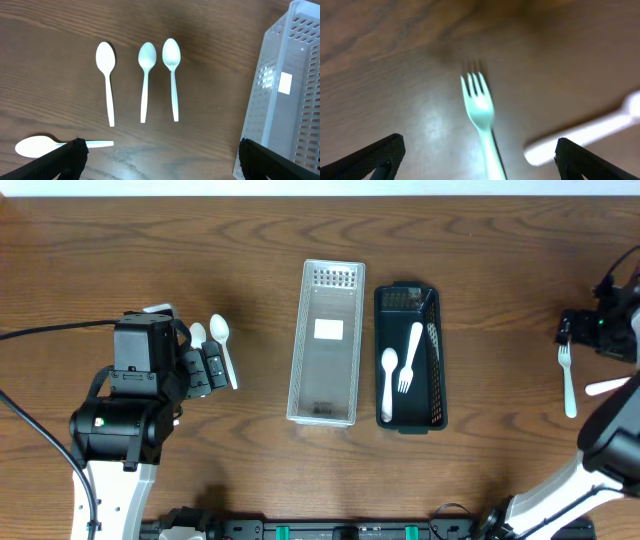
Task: Pack container
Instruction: 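Open the right gripper and move back to the right forks, then lower the right gripper and grasp the second white fork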
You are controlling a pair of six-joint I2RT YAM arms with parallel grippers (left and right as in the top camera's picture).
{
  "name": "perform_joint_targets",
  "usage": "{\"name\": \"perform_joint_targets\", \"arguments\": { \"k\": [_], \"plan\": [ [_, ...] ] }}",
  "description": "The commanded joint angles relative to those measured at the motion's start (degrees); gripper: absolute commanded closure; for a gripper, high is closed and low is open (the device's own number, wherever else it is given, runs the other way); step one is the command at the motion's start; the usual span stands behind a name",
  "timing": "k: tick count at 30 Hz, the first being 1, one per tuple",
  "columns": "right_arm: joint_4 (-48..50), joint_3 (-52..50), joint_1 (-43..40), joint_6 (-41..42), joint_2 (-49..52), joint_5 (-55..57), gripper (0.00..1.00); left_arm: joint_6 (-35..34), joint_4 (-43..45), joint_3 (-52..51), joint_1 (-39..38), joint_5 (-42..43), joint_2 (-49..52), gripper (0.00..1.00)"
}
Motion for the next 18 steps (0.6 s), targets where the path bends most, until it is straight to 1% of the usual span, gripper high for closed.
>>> {"name": "perform_joint_targets", "arguments": {
  "k": [1, 7, 17, 18],
  "plan": [
    [0.66, 0.07, -0.20, -2.89, 4.07, -3.61, 0.01, 1.01, -0.17, 1.09, 0.44, -0.68, -0.04, 0.02],
    [2.16, 0.07, -0.22, -2.86, 8.94, -3.63, 0.01, 0.98, -0.15, 1.09, 0.44, -0.68, -0.04, 0.02],
    [5.07, 0.04, -0.20, -2.89, 9.73, -3.37, 0.01, 0.98, -0.17, 1.09, 0.44, -0.68, -0.04, 0.02],
    [5.14, 0.04, -0.20, -2.91, 9.73, -3.37, 0.03, 0.98, -0.17, 1.09, 0.44, -0.68, -0.04, 0.02]
  ]
}}
